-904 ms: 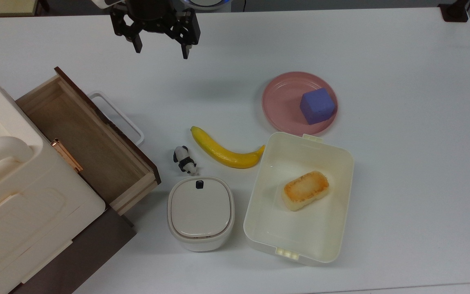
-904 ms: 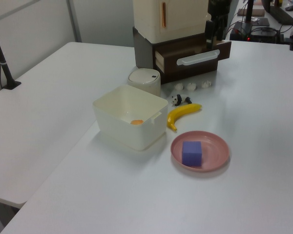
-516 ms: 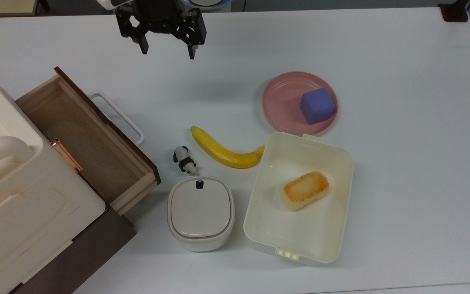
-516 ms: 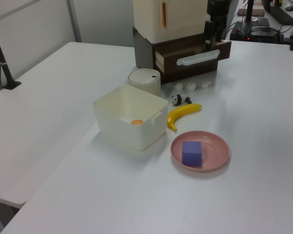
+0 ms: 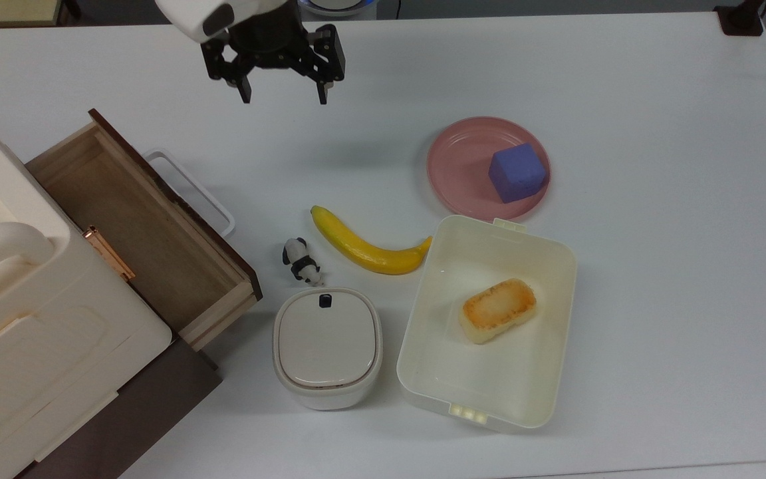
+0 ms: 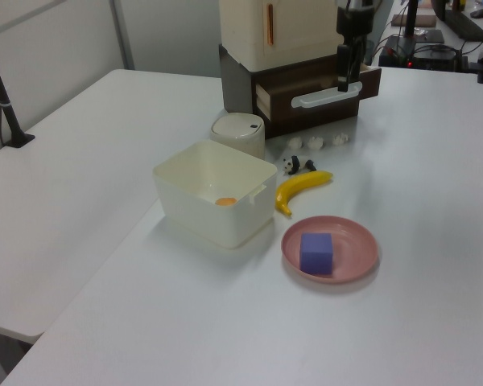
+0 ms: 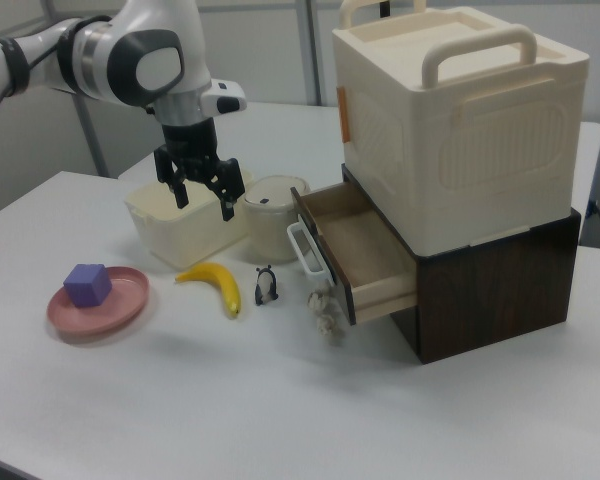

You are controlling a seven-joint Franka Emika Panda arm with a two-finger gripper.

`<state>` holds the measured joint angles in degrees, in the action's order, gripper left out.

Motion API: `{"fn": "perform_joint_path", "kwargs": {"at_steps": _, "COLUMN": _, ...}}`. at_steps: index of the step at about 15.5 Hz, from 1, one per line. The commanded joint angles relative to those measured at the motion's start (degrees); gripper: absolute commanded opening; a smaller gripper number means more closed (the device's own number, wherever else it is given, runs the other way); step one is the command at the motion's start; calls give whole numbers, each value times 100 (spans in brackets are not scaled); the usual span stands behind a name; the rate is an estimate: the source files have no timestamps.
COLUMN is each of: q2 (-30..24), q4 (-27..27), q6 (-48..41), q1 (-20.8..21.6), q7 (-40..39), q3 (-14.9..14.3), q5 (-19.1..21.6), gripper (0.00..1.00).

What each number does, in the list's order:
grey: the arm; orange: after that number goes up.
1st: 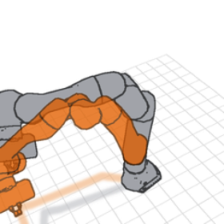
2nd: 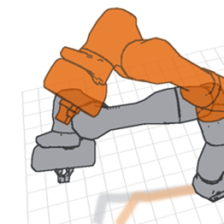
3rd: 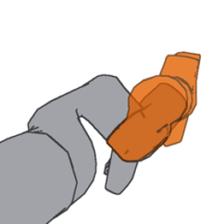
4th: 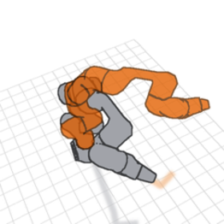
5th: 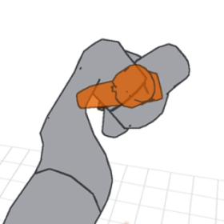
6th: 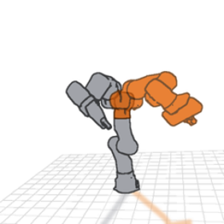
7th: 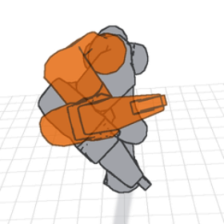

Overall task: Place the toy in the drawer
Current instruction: 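Move the open gripper down toward the small panda toy beside the banana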

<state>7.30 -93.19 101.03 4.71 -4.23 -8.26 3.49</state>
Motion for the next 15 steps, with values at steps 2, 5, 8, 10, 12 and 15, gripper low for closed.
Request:
{"fn": "perform_joint_path", "kwargs": {"at_steps": 2, "q2": 464, "q4": -76, "q6": 644, "q1": -23, "q7": -1157, "q3": 18, "q5": 46, "gripper": 99}}
{"fn": "perform_joint_path", "kwargs": {"at_steps": 5, "q2": 833, "q4": -85, "q6": 1066, "q1": 12, "q7": -1598, "q3": 18, "q5": -198, "gripper": 96}}
{"fn": "perform_joint_path", "kwargs": {"at_steps": 8, "q2": 1045, "q4": -208, "q6": 1549, "q1": 169, "q7": -1537, "q3": 18, "q5": -411, "gripper": 89}}
{"fn": "perform_joint_path", "kwargs": {"at_steps": 10, "q2": 1203, "q4": -322, "q6": 1962, "q1": 197, "q7": -1519, "q3": 18, "q5": -551, "gripper": 86}}
{"fn": "perform_joint_path", "kwargs": {"at_steps": 12, "q2": 1327, "q4": -384, "q6": 2261, "q1": 266, "q7": -1257, "q3": 18, "q5": -796, "gripper": 86}}
{"fn": "perform_joint_path", "kwargs": {"at_steps": 15, "q2": 1397, "q4": -507, "q6": 2587, "q1": 328, "q7": -1071, "q3": 18, "q5": -1158, "gripper": 86}}
